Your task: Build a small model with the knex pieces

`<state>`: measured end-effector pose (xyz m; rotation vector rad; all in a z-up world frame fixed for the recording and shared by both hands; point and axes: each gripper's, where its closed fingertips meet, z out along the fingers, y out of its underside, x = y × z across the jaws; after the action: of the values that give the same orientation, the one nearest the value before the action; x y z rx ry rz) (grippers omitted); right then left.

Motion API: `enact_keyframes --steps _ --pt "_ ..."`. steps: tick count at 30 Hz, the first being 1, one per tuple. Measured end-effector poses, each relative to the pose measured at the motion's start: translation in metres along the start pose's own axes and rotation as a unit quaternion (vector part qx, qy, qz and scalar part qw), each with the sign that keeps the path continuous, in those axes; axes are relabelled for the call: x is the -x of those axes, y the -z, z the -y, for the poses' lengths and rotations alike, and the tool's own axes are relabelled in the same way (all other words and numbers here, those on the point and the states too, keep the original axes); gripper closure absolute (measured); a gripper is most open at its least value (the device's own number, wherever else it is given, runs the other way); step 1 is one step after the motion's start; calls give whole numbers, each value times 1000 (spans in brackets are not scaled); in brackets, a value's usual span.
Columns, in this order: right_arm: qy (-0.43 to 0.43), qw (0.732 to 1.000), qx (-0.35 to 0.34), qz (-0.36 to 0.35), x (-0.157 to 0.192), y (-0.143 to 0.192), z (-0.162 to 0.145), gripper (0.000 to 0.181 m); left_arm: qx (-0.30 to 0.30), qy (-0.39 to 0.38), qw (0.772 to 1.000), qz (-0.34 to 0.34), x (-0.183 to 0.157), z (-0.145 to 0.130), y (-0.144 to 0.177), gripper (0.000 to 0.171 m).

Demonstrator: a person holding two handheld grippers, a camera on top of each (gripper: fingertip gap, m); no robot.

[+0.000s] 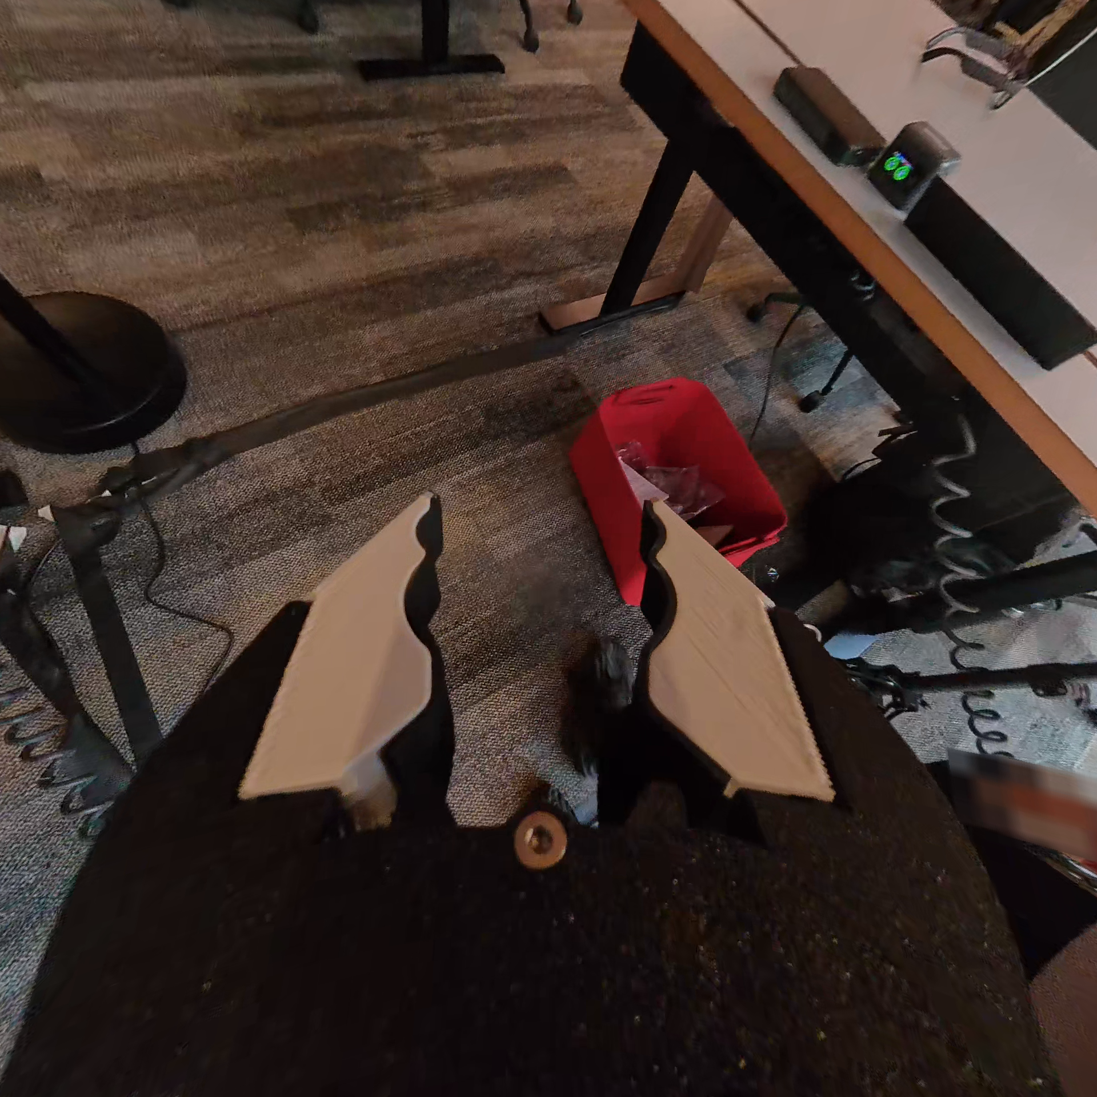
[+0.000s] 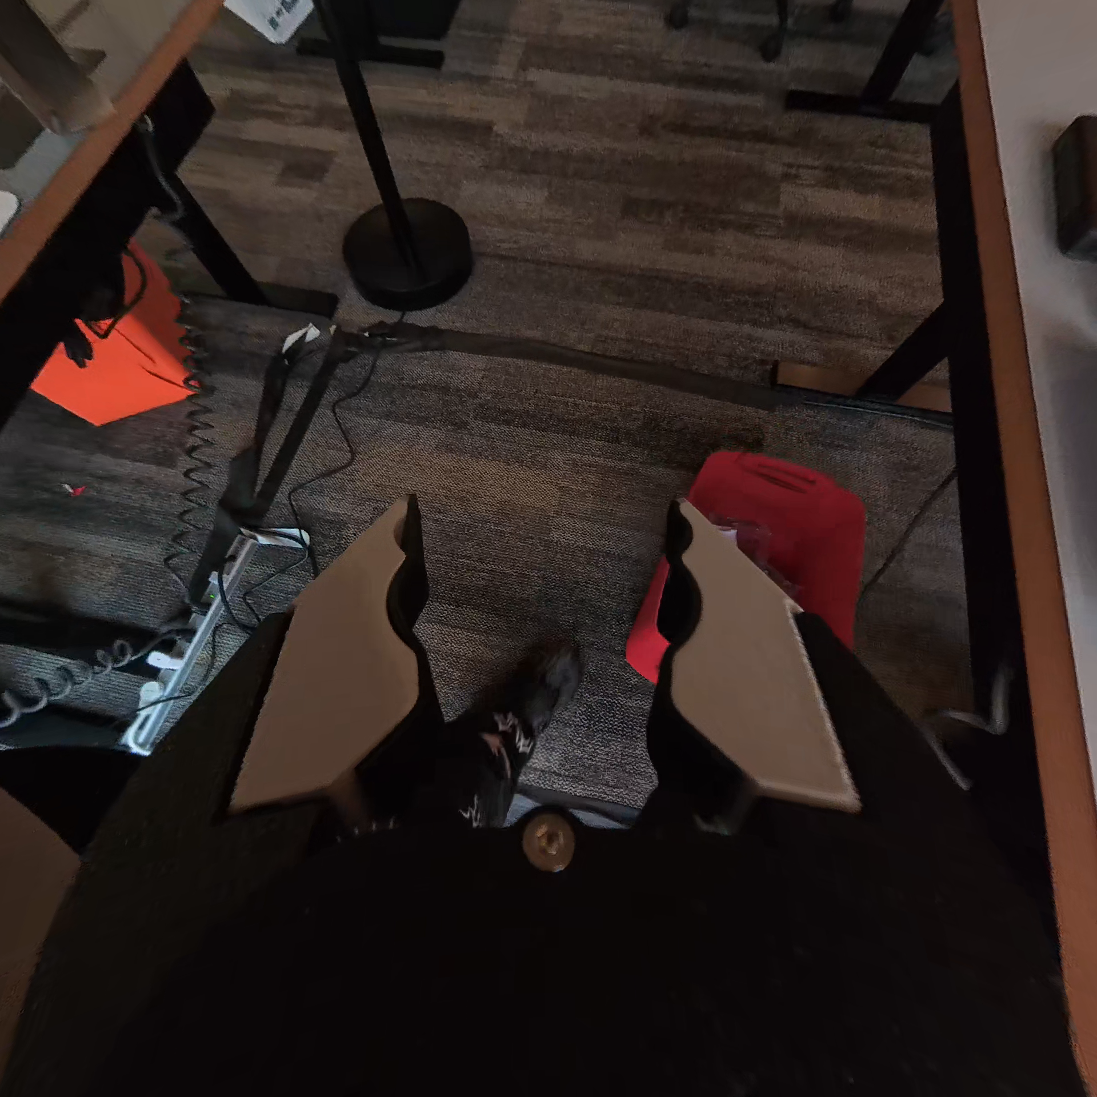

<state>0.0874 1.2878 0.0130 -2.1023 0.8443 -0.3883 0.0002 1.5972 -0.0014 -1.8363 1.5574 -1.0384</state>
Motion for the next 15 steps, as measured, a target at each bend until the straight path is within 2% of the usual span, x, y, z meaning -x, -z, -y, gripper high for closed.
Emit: enact_keyframes --steps 4,8,11,13,15 --pt "-15 999 19 26 -34 -64 -5 101 20 -4 999 39 18 17 -33 106" --pt "37 996 59 60 -48 -126 -17 101 23 22 997 68 32 54 -76 106" --pt "25 994 62 82 -51 -153 -12 100 16 7 998 54 26 91 -116 106" --pt "20 993 68 89 -56 -168 -12 99 16 -15 998 53 27 109 -146 106" --pt "13 993 78 91 -67 -178 -12 100 16 -4 999 46 27 123 -176 106"
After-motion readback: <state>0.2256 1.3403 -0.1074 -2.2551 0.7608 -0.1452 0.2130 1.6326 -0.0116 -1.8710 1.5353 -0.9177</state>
